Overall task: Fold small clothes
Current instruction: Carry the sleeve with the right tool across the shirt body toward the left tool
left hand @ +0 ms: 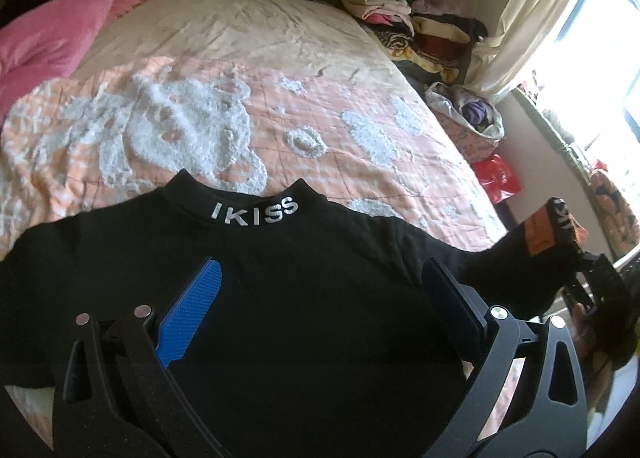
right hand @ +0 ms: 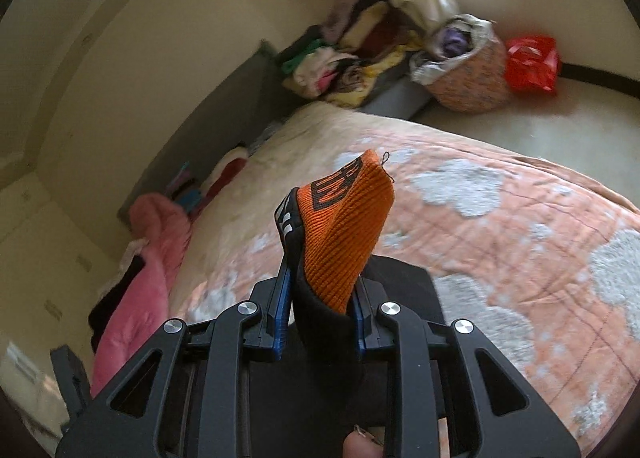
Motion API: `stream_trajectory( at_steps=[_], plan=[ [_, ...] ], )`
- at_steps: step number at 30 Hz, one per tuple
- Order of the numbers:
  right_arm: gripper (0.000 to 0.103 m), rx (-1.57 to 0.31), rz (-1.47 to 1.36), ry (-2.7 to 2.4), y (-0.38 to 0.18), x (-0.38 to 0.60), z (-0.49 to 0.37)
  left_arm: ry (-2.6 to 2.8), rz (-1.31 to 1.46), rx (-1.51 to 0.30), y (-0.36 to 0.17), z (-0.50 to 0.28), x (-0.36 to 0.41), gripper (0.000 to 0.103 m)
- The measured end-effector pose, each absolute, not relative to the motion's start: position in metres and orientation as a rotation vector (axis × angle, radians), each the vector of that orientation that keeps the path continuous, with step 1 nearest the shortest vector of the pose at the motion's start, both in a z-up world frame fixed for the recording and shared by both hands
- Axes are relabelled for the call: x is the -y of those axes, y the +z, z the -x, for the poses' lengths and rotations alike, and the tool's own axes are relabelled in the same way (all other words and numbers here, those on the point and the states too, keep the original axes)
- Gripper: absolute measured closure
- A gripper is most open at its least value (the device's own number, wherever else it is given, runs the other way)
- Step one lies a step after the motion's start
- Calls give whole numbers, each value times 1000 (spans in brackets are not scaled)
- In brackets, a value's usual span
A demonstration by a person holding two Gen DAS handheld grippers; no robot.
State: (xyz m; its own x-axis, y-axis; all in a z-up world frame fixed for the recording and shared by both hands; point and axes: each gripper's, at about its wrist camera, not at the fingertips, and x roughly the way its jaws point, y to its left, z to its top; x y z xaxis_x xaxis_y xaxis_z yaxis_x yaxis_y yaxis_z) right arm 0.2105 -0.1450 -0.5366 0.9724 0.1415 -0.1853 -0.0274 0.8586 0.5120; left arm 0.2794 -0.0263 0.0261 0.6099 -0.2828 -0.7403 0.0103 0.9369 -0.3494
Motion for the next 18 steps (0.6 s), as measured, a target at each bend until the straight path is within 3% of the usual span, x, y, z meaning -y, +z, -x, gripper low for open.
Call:
stream_trajectory(
  at_steps=[18],
  plan=[
    [79, -371, -187, 274, -560, -3, -230, -166, 513, -898, 11, -252, -54, 9]
  ],
)
